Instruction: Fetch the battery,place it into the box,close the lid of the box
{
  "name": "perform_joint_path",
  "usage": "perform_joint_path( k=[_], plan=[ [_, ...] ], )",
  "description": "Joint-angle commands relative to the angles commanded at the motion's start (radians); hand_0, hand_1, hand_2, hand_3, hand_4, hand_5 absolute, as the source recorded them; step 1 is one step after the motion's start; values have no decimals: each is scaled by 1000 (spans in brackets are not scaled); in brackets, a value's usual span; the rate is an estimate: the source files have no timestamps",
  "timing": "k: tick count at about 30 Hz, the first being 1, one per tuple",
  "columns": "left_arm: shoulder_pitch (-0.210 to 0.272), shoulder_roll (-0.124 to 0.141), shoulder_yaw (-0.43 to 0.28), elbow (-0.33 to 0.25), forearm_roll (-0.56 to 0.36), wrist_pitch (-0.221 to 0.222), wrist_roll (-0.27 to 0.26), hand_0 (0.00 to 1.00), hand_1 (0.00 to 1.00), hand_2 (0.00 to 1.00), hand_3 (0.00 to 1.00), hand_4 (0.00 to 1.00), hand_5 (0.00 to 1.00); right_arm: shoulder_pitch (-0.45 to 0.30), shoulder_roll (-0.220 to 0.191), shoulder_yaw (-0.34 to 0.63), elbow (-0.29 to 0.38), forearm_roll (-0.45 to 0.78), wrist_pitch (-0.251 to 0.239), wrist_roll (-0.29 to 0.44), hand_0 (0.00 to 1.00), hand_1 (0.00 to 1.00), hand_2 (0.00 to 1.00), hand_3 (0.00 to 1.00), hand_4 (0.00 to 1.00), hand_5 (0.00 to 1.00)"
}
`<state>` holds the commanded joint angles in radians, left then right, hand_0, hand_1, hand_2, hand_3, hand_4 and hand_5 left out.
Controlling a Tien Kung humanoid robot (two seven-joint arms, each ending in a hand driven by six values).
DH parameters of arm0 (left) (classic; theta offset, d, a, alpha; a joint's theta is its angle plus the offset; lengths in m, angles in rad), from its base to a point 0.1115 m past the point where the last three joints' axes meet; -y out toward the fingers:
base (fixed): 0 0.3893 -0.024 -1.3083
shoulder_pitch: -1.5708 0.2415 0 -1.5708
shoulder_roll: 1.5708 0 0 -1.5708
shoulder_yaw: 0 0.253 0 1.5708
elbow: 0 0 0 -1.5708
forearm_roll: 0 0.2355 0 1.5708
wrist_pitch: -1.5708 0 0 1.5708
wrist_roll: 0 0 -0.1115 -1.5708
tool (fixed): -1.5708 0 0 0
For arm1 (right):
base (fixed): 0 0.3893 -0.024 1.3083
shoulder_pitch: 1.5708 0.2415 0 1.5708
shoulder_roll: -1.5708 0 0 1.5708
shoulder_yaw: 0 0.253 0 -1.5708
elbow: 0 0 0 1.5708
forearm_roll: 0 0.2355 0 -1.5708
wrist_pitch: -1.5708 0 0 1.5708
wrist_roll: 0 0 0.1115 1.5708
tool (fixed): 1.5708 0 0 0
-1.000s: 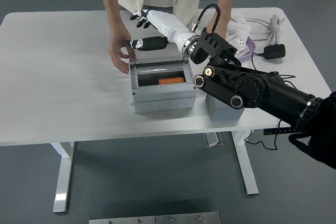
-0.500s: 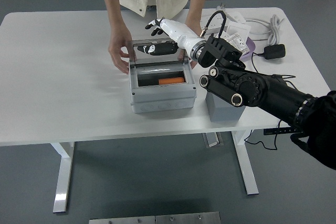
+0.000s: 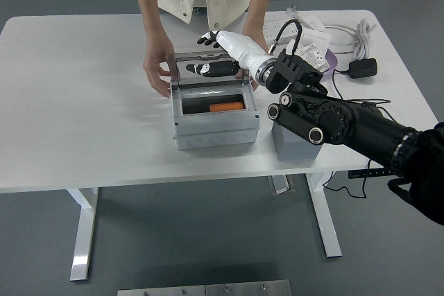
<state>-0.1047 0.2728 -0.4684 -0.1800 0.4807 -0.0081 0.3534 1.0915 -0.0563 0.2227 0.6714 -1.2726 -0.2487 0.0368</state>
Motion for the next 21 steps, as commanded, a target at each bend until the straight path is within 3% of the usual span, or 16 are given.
perform_joint_path(
  k=[6,13,21],
  plan=[
    [3,-3,2,0,-7,1,-4,573,587,504,555,523,2,-21,-28,-2,53,-39,4,-14,909,814,825,805,888,671],
    [10,-4,6,0,-15,2,-5,573,587,504,555,523,2,-38,-75,40,167,-135,6,-54,896,804,819,803,907,707],
    [14,-6,11,0,-26,3,-6,573,587,504,555,523,2,-59,-121,22,266,-198,9,-97,876,793,810,804,904,717]
  ],
)
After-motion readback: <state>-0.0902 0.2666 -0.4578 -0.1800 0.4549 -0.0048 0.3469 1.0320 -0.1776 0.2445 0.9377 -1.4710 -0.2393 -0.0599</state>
